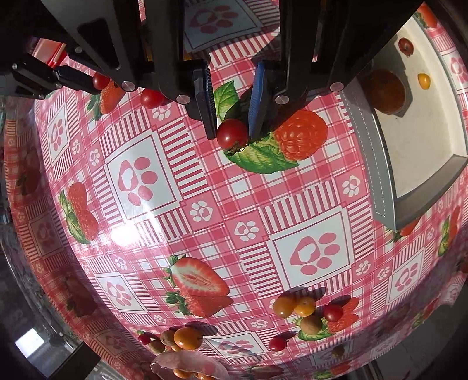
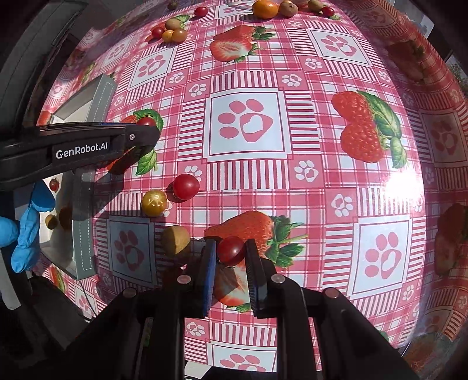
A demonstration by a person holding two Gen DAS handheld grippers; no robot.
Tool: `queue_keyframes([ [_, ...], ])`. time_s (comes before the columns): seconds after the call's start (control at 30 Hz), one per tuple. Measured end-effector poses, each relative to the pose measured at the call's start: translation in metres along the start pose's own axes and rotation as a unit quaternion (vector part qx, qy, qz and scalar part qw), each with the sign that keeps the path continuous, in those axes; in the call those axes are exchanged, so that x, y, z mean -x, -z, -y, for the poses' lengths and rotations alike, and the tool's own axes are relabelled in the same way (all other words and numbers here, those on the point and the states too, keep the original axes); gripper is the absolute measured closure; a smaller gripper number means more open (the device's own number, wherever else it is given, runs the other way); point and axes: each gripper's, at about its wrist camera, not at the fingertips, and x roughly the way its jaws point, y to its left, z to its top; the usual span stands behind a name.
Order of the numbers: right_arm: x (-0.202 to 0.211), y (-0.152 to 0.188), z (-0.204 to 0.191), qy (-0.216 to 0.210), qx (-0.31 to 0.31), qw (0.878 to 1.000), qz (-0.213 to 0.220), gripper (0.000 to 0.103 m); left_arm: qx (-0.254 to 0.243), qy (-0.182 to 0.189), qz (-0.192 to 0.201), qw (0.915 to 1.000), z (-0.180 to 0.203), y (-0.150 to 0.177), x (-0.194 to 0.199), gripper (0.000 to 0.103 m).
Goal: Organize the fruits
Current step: 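Grasp a red cherry tomato with each tool, then carry both red cherry tomatoes over the white tray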
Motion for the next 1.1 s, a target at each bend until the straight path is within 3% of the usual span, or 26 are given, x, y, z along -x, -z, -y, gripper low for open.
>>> queue_keyframes([
  [0.63, 0.013, -0.009, 0.007, -0.014, -0.013, 1.0, -0.003, 0.081, 0.029, 0.013, 0.04, 0.9987, -0.04, 0.038, 0.064, 0.08],
  [1.1, 0.045, -0.056, -0.055, -0.033, 0.054, 0.998, 0.027, 0.081, 0.083, 0.001, 0.084, 0.993, -0.097, 0.063, 0.101, 0.08],
])
